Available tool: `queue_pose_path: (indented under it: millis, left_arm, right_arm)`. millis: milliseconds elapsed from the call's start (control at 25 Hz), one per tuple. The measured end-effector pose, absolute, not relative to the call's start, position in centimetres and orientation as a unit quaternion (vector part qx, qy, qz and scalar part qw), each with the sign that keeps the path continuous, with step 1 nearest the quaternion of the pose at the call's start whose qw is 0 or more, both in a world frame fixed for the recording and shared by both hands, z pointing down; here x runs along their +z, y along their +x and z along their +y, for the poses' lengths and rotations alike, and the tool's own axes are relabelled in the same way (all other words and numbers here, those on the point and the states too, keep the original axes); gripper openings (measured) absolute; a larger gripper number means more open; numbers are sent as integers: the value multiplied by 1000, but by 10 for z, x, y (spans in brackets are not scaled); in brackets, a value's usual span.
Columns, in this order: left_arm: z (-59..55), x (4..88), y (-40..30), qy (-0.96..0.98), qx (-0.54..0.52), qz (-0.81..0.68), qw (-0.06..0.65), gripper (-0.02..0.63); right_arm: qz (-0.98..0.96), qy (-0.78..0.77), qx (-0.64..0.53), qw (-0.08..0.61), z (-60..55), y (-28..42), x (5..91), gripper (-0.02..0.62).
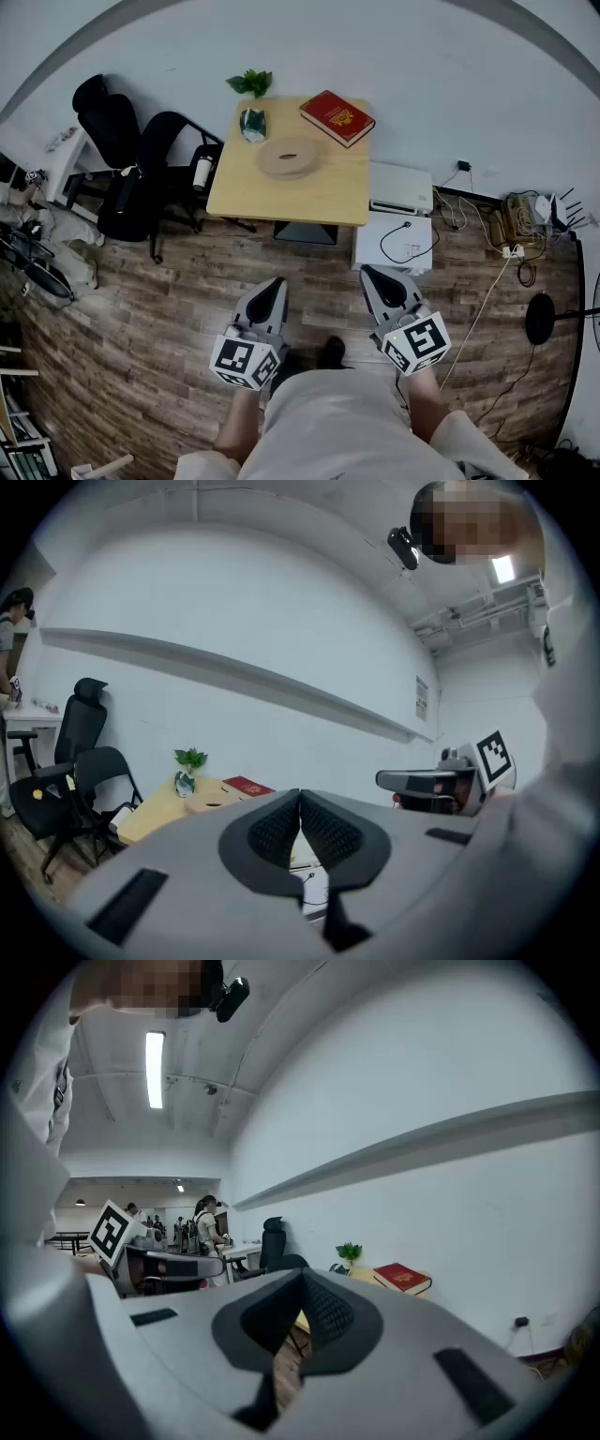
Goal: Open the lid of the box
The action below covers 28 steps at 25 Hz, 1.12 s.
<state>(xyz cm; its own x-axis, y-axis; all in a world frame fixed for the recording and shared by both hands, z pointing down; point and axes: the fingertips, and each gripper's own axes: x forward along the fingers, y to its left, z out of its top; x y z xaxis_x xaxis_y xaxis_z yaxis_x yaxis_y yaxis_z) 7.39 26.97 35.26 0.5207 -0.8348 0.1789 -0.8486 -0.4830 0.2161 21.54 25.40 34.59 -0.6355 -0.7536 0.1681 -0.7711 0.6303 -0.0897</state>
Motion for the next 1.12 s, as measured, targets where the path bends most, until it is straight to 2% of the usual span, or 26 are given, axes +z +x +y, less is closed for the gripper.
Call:
queue_pose_path:
  millis: [640,1120]
  left_arm:
    - [300,360,86,856,24,-494,147,8]
    - [294,364,68,855,28,-497,143,9]
  right_arm:
    - [-902,420,82,51,287,232,353,0]
    - [-906,412,82,60,280,213,361,0]
